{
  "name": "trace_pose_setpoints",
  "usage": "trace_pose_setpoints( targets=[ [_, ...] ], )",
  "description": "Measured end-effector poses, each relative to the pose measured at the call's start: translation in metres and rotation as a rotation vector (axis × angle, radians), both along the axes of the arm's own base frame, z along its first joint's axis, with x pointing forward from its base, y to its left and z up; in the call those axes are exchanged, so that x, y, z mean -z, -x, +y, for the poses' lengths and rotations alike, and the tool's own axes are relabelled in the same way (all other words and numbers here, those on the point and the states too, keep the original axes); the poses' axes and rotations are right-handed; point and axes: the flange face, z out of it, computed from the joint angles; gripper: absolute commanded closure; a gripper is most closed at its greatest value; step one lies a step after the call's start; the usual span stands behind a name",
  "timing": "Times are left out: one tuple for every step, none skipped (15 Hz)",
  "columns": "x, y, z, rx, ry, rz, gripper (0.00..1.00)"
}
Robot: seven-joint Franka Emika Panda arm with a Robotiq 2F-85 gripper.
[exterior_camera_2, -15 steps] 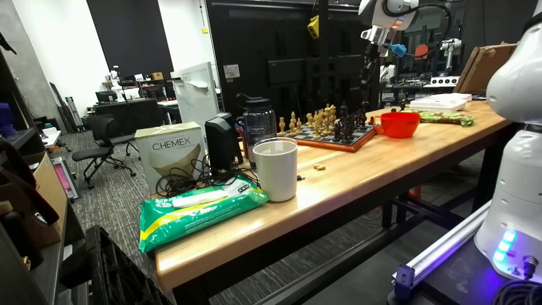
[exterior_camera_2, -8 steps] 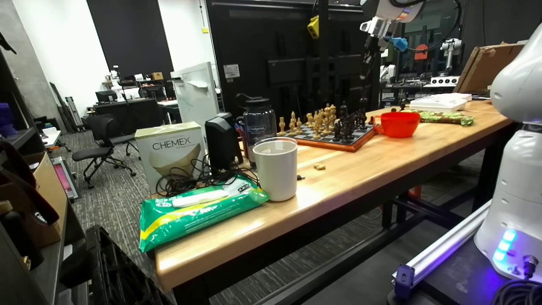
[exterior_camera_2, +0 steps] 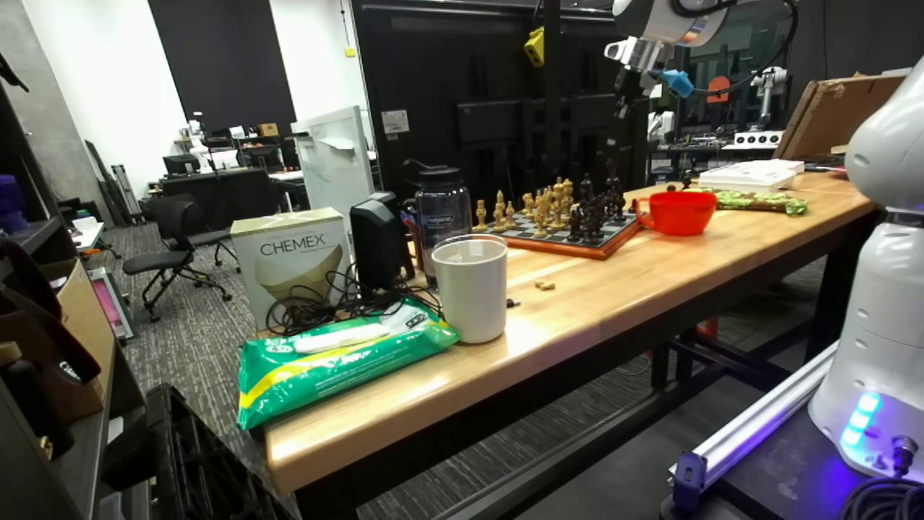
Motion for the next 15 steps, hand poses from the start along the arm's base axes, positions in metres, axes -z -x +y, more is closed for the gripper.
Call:
trace_pose_setpoints(
  targets=[
    [0.001, 0.003, 0.005, -0.007, 0.006, -0.003, 0.96],
    [0.003, 0.006, 0.009, -0.013, 0.010, -0.005, 0.96],
    [0.004, 0.009, 0.012, -0.018, 0.012, -0.007, 0.96],
    [0.006, 0.012, 0.015, -0.023, 0.011, -0.007, 0.96],
    [0.007, 0.015, 0.018, -0.028, 0.009, -0.005, 0.96],
    [0.010, 0.018, 0.021, -0.033, 0.006, -0.002, 0.96],
    [0.012, 0.021, 0.024, -0.039, 0.003, 0.003, 0.96],
    [0.016, 0.023, 0.027, -0.044, 0.001, 0.008, 0.96],
    [0.019, 0.024, 0.030, -0.049, -0.002, 0.014, 0.96],
    [0.023, 0.026, 0.033, -0.055, -0.005, 0.022, 0.96],
    [0.027, 0.027, 0.035, -0.059, -0.009, 0.029, 0.96],
    [0.030, 0.028, 0.038, -0.063, -0.013, 0.036, 0.96],
    [0.034, 0.029, 0.040, -0.066, -0.018, 0.043, 0.96],
    [0.038, 0.029, 0.041, -0.067, -0.026, 0.050, 0.96],
    [0.041, 0.029, 0.041, -0.065, -0.034, 0.058, 0.96]
  ],
)
